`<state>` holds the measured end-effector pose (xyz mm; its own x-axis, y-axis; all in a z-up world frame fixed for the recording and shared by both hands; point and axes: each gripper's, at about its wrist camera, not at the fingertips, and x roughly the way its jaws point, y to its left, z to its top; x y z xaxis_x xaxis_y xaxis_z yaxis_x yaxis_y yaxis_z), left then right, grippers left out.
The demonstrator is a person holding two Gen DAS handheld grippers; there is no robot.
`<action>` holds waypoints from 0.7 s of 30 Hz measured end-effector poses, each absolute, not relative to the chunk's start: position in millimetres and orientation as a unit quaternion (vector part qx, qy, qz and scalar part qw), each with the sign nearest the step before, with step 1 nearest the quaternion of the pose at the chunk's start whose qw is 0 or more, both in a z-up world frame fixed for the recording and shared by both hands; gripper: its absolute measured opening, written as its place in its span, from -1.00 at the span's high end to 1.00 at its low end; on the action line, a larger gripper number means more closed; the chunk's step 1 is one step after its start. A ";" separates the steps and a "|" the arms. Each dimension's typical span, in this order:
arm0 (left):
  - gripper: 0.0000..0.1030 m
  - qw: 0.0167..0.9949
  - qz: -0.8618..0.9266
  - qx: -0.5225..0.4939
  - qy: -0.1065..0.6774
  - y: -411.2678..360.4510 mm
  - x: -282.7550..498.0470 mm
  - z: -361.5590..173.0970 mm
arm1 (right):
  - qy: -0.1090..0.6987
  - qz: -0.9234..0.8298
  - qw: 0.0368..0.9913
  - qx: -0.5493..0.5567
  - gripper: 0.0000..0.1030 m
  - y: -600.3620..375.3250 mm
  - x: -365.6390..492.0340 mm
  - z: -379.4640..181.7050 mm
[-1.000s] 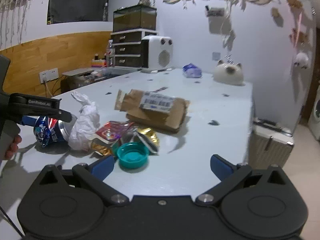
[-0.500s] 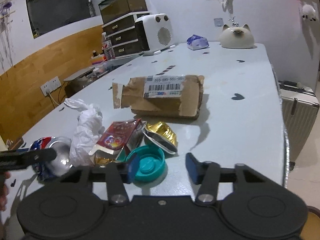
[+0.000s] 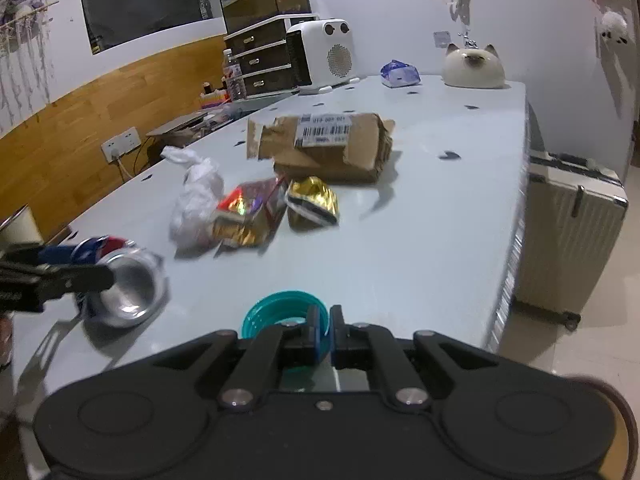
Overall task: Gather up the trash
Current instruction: 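Grasp the crushed Pepsi can with the left tool while the right tool grasps the teal cap, then lift the Pepsi can and teal cap with both tools off the table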
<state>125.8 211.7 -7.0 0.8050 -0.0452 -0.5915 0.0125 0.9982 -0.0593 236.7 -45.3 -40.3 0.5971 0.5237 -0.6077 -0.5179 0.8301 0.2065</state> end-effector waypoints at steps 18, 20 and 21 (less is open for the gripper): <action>-0.67 0.941 0.020 -0.015 0.338 164.1 136.4 -6.1 | 0.312 0.345 0.885 -0.024 -0.48 -68.0 168.8 -41.5; -0.68 0.938 0.030 -0.020 0.345 162.8 138.5 -5.0 | 0.308 0.347 0.885 -0.044 -0.51 -60.1 169.3 -42.3; -0.69 0.936 0.037 -0.025 0.349 162.4 140.2 -4.5 | 0.306 0.345 0.886 -0.051 -0.51 -57.6 169.5 -42.9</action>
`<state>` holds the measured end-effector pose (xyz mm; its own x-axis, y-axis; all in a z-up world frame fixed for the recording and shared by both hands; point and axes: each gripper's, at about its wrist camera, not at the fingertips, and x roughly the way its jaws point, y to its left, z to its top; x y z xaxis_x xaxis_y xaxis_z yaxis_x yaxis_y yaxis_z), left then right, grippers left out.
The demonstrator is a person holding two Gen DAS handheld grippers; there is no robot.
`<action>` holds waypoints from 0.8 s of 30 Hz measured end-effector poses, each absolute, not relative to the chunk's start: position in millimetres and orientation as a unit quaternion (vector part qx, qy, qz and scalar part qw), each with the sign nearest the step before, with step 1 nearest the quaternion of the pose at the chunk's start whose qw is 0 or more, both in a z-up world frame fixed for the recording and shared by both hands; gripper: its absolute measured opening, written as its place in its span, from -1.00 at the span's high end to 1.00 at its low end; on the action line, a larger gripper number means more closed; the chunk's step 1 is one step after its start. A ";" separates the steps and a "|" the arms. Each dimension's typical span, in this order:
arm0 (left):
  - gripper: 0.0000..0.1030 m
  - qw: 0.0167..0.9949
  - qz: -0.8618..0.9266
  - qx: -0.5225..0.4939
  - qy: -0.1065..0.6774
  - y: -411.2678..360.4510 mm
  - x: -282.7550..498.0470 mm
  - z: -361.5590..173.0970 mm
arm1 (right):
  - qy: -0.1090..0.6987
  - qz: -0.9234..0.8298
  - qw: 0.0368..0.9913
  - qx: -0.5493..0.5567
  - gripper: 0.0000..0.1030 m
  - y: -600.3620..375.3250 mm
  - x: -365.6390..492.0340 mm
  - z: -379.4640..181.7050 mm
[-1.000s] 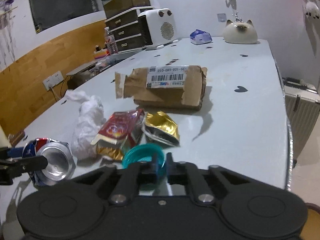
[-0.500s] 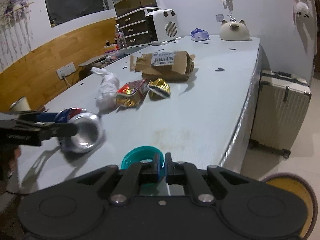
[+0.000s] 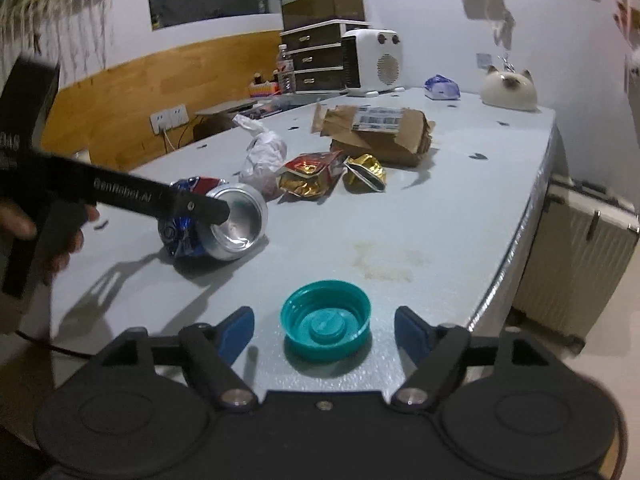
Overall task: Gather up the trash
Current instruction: 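Lift the Pepsi can and teal cap with both tools off the table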
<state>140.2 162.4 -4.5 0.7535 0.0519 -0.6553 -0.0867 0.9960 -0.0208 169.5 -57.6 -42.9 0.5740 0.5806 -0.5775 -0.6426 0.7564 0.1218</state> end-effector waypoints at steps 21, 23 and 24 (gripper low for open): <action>-0.94 0.885 0.170 -0.042 0.431 143.2 186.3 7.5 | 0.289 0.355 0.889 -0.031 0.02 -72.6 162.4 -45.9; -0.94 0.880 0.170 -0.029 0.442 139.7 191.2 5.9 | 0.288 0.357 0.888 -0.026 0.02 -76.9 160.9 -46.0; -0.89 0.878 0.170 -0.020 0.447 137.9 193.7 5.1 | 0.288 0.358 0.888 -0.023 0.02 -78.9 160.6 -46.0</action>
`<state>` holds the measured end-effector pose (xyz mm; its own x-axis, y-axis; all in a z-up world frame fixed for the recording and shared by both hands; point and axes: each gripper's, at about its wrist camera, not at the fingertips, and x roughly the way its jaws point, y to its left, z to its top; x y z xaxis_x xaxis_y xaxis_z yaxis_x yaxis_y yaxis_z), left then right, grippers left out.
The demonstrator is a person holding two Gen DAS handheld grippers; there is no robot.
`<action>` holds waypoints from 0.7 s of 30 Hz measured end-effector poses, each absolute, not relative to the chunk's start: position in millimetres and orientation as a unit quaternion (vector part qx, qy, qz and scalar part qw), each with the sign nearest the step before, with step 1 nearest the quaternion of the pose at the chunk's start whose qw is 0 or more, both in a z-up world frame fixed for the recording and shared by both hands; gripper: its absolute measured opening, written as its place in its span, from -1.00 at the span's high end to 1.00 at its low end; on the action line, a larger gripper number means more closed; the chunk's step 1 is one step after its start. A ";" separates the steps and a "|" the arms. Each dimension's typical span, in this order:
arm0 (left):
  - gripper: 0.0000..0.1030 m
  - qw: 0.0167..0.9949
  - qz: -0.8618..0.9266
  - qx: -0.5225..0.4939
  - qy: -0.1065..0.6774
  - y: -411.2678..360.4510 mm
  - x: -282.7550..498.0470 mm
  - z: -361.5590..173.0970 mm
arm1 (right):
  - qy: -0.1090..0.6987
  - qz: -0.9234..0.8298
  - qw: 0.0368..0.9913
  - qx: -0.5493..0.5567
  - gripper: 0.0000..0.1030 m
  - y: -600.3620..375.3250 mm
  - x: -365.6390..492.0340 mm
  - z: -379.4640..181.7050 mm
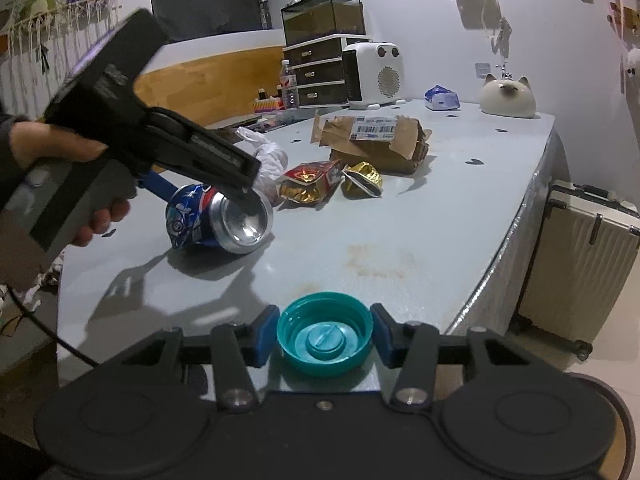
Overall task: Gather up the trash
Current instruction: 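Lift the Pepsi can and teal cap with both tools off the table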
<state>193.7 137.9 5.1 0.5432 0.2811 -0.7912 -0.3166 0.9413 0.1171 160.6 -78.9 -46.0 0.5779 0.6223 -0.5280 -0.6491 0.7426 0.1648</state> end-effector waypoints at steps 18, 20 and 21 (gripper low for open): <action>-0.56 0.904 0.128 -0.012 0.407 119.0 163.0 23.6 | 0.288 0.359 0.888 0.013 0.03 -102.1 165.1 -40.2; -0.57 0.912 0.120 -0.002 0.393 109.8 155.7 27.2 | 0.283 0.351 0.892 0.018 0.03 -107.1 166.1 -35.3; -0.57 0.915 0.115 0.000 0.386 105.1 152.5 28.4 | 0.280 0.347 0.895 0.020 0.03 -110.2 166.2 -32.6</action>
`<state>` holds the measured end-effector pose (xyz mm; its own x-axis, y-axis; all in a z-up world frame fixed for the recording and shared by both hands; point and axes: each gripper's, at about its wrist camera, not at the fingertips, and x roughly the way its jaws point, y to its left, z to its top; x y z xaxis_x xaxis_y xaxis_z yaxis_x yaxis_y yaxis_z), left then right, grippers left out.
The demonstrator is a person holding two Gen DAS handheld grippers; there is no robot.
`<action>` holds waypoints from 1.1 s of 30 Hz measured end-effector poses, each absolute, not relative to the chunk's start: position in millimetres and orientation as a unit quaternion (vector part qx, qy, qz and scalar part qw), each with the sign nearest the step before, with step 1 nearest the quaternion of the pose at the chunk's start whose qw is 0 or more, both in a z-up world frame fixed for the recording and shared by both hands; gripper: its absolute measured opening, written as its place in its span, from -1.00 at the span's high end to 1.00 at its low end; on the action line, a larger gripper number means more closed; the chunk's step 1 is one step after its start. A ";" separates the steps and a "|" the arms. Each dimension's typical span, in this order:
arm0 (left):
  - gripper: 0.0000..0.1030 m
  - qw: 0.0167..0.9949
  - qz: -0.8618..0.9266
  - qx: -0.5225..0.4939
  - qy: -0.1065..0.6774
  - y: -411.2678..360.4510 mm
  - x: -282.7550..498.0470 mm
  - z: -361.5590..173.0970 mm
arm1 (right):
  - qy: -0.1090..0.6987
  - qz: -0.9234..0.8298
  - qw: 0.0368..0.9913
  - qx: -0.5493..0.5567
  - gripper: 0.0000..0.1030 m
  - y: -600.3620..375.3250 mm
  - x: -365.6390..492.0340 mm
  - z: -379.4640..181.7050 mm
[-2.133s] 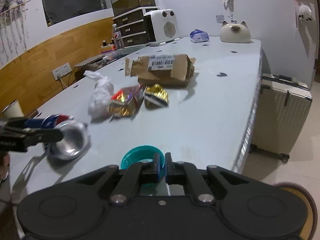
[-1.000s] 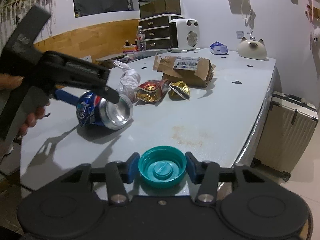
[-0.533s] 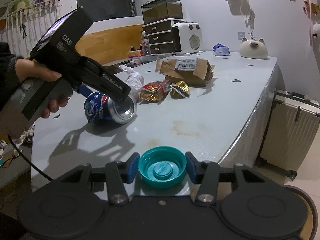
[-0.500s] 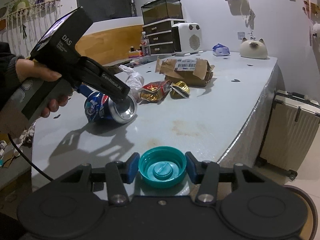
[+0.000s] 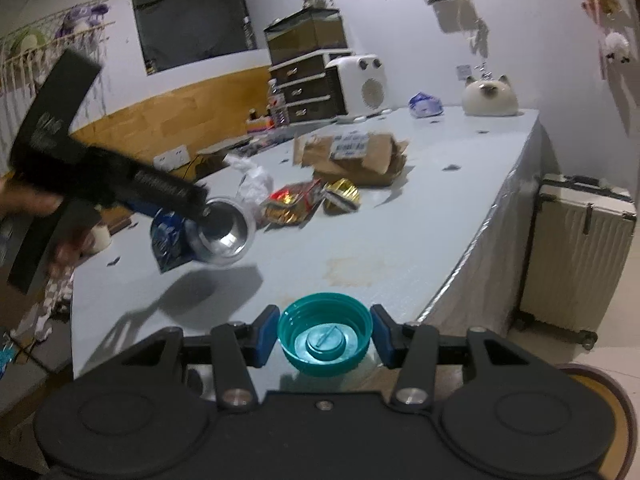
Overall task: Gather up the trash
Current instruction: 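Lift the Pepsi can and teal cap with both tools off the table, then carry the Pepsi can and teal cap with both tools over the wastebasket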
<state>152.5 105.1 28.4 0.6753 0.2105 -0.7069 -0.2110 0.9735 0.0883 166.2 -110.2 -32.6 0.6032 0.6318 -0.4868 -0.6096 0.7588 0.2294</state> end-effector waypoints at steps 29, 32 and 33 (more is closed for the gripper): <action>-0.54 0.944 -0.101 0.003 0.313 -68.1 174.9 10.3 | 0.259 0.120 0.958 0.027 0.03 -270.9 166.0 8.8; -0.54 0.938 -0.122 0.002 0.326 -86.9 185.2 -1.2 | 0.273 0.095 0.957 0.032 0.03 -289.5 167.6 -1.0; -0.54 0.934 -0.128 0.002 0.333 -93.4 189.6 -6.2 | 0.278 0.088 0.956 0.033 0.03 -295.0 168.3 -4.8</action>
